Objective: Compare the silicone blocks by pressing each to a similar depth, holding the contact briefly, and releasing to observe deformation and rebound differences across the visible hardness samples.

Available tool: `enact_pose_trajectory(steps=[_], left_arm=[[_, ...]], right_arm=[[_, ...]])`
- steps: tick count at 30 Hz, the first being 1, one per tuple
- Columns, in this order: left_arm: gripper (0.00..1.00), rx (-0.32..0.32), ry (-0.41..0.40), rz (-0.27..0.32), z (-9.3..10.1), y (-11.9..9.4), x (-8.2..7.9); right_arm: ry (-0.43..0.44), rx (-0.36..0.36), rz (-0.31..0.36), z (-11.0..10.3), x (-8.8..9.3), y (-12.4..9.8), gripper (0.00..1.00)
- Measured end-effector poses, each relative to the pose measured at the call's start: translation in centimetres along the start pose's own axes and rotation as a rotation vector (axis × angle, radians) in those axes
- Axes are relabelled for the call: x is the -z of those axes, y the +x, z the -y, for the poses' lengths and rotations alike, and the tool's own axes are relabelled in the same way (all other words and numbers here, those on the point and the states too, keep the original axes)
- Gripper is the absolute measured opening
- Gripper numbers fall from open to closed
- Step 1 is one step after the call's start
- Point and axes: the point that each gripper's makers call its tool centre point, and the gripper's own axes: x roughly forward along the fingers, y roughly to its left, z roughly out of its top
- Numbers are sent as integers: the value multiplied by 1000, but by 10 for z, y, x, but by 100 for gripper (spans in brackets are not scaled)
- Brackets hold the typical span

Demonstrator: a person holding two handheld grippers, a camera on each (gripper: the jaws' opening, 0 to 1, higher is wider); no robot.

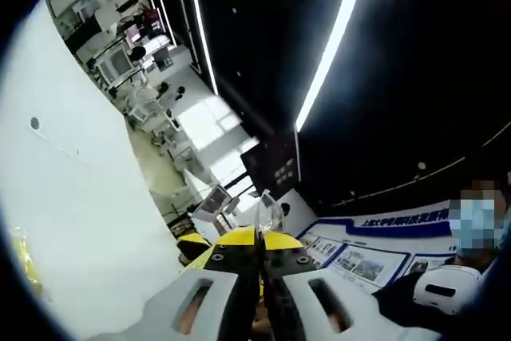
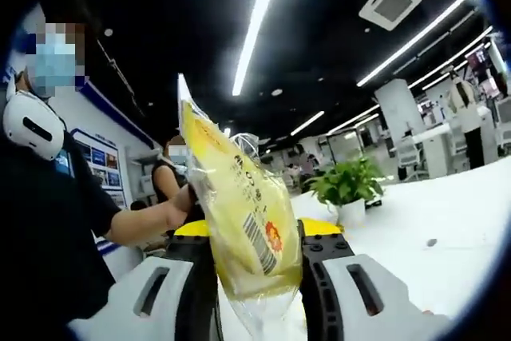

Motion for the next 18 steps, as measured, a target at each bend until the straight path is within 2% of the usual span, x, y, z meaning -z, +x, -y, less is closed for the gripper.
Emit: enact_pose_trajectory(steps=[1, 3, 5, 7, 12, 18], left_arm=[[0, 2, 7, 1, -1, 0, -1], [0, -20, 7, 9, -7, -3, -3], [0, -12, 3, 19, -8, -6, -4], [0, -7, 17, 18, -7, -8, -4], [0, -16, 47, 33, -8, -15, -6], [0, -29, 76, 44, -12, -21, -6]], right_arm=[[-42, 10, -38, 4, 5, 2, 34], [-127, -3, -41, 3, 4, 4, 30], [-84, -1, -49, 1, 6, 6, 27], [-106, -12, -61, -1, 7, 7, 25], [-69, -14, -110, -2, 11, 12, 21], [-66, -32, -159, -4, 17, 14, 15]])
